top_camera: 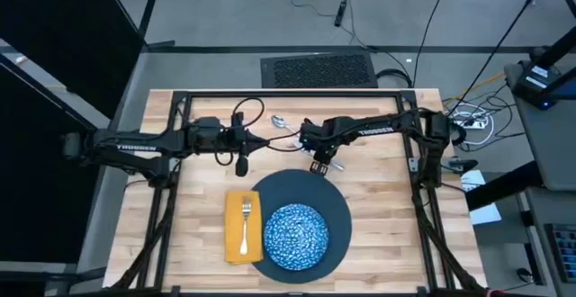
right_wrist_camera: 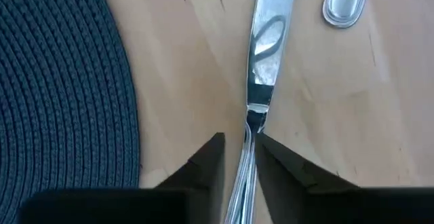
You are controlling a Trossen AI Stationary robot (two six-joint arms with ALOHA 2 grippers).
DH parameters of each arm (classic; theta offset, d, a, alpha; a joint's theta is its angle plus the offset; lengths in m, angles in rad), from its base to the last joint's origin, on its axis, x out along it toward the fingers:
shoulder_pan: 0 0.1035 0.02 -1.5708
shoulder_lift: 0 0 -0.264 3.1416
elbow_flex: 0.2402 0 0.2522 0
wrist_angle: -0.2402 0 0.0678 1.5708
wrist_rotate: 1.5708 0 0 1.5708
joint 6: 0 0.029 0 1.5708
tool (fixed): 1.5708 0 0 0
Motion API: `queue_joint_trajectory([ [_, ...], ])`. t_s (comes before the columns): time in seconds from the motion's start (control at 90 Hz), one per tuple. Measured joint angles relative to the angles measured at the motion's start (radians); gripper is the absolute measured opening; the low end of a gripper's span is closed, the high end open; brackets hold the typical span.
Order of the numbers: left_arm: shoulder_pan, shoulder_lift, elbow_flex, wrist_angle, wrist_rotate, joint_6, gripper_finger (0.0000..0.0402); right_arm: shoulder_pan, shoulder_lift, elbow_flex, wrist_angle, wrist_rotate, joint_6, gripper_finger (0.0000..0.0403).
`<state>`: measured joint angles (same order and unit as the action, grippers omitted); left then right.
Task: Set table place
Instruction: Put the silver table knife on the blue table mat to the right of the blue plate
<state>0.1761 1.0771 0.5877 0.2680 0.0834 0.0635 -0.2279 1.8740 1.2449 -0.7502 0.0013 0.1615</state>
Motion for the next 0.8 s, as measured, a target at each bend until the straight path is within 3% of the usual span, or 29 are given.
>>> queue_joint_trajectory([
  [0.178, 0.000, 0.000, 0.000, 0.000, 0.000, 0.002, 0.0000, 0.000, 0.009, 0.000, 0.002, 0.000, -0.020, 0.0129],
  [0.378, 0.000, 0.000, 0.000, 0.000, 0.000, 0.002, 0.0000, 0.000, 0.038, 0.000, 0.002, 0.001, -0.031, 0.0131],
  [0.533, 0.000, 0.000, 0.000, 0.000, 0.000, 0.002, 0.0000, 0.000, 0.043, 0.000, 0.003, 0.052, -0.030, 0.0111],
  [0.8, 0.000, 0.000, 0.000, 0.001, 0.000, 0.002, 0.0000, 0.000, 0.042, -0.018, 0.029, 0.052, -0.017, 0.0045],
])
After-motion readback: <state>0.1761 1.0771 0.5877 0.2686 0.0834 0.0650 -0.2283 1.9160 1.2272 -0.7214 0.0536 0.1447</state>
